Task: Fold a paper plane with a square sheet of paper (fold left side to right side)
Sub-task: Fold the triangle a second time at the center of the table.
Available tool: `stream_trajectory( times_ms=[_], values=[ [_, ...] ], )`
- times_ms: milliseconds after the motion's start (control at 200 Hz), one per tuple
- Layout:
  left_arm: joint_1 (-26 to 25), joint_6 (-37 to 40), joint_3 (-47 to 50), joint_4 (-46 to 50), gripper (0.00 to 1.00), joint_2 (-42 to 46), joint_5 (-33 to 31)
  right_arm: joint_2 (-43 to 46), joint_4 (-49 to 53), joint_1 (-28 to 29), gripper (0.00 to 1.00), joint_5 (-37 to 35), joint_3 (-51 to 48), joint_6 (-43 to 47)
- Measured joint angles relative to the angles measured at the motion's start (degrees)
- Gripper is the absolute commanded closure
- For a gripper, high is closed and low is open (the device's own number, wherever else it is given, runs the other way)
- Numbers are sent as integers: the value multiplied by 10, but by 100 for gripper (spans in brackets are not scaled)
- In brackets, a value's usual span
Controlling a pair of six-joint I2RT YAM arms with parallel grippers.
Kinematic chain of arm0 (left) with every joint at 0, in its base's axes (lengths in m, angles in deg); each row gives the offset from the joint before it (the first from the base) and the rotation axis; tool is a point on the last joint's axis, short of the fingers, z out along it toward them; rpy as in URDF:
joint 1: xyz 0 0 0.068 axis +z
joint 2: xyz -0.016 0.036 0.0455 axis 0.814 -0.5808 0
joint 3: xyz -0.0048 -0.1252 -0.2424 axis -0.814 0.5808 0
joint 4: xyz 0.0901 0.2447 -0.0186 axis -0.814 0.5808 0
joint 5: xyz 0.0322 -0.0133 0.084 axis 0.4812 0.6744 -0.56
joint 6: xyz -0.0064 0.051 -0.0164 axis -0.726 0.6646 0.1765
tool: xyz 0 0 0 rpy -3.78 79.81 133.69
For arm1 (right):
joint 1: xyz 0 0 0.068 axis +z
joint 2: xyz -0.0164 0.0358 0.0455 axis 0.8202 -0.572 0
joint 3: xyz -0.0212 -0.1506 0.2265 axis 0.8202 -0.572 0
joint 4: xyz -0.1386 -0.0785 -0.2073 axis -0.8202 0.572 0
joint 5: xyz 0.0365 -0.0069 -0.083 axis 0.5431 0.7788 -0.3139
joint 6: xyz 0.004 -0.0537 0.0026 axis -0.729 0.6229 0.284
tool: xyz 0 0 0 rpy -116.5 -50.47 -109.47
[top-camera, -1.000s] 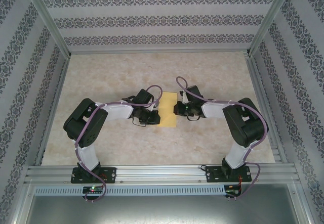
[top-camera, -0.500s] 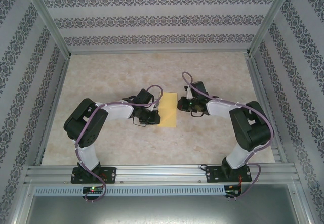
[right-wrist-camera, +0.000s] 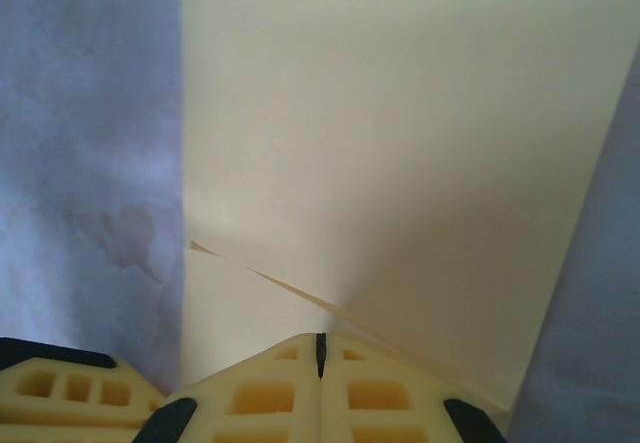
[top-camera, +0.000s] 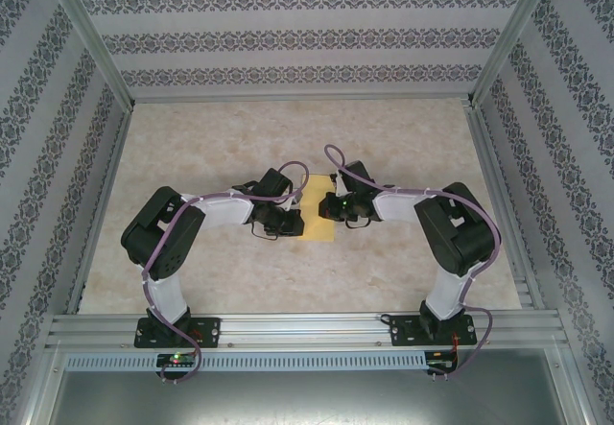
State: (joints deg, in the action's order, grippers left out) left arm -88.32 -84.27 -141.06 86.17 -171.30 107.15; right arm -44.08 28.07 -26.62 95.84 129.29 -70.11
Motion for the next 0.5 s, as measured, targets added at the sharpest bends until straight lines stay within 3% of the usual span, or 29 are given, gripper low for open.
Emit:
stream_trajectory(
  times_ms=[500],
  values=[
    [-3,-3,-24,10,87,0,31,-3,4,-2,100,2,4,0]
  ],
)
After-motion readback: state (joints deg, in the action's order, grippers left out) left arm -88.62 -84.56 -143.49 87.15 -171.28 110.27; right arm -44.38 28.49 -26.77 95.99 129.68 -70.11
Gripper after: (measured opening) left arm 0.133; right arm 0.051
